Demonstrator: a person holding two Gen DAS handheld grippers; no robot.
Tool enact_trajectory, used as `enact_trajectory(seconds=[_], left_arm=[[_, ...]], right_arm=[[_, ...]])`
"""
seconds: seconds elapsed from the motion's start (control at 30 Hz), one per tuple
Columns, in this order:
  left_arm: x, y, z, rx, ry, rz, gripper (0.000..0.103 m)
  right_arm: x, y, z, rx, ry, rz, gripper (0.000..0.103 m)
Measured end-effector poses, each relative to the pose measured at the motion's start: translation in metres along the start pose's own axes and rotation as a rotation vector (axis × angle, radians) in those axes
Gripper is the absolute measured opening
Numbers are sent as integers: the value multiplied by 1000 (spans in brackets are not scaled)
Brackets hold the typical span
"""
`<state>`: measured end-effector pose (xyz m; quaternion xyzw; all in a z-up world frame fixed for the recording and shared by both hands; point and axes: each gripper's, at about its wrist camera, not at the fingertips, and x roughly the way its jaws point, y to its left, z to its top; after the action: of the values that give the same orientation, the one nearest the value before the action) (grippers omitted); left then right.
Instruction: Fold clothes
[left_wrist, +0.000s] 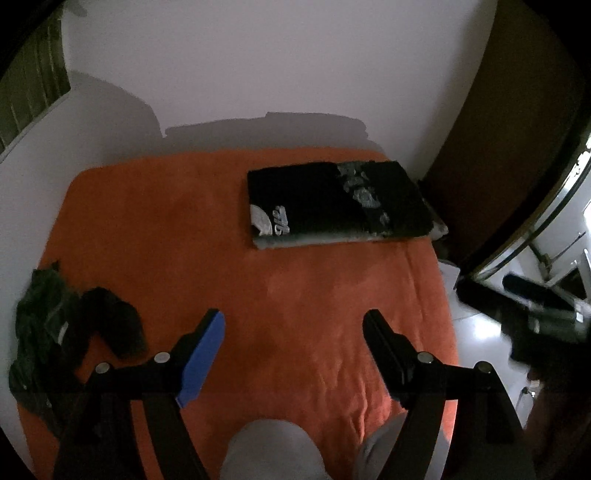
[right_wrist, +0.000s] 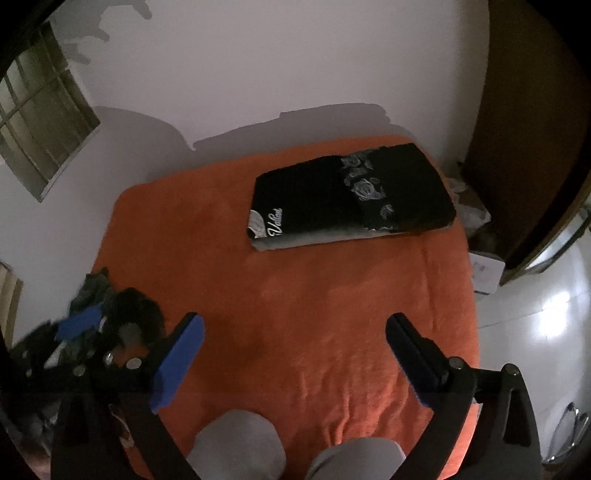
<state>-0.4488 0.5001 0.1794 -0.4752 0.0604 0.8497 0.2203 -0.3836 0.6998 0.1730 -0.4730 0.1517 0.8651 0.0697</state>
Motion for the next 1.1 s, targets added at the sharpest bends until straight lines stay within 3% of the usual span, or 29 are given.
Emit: enact_trajectory(seconds=[0.13, 0.4, 0.6, 0.77, 1.1], left_arm=[[22, -12, 32, 2, -5, 33, 78], [93, 3, 91, -66, 15, 99, 78], [185, -1, 131, -83, 103, 167, 78], [243, -11, 154, -88, 156, 106, 78], [299, -18, 162, -22, 217, 77, 78]], right_arm=[[11, -3, 18, 0, 1, -15, 101], [87, -11, 83, -68, 59, 3, 101], [159, -32, 127, -60, 115, 19, 101], [215, -55, 153, -53, 162, -18, 101], [268, -69, 172, -39, 166, -65, 101]])
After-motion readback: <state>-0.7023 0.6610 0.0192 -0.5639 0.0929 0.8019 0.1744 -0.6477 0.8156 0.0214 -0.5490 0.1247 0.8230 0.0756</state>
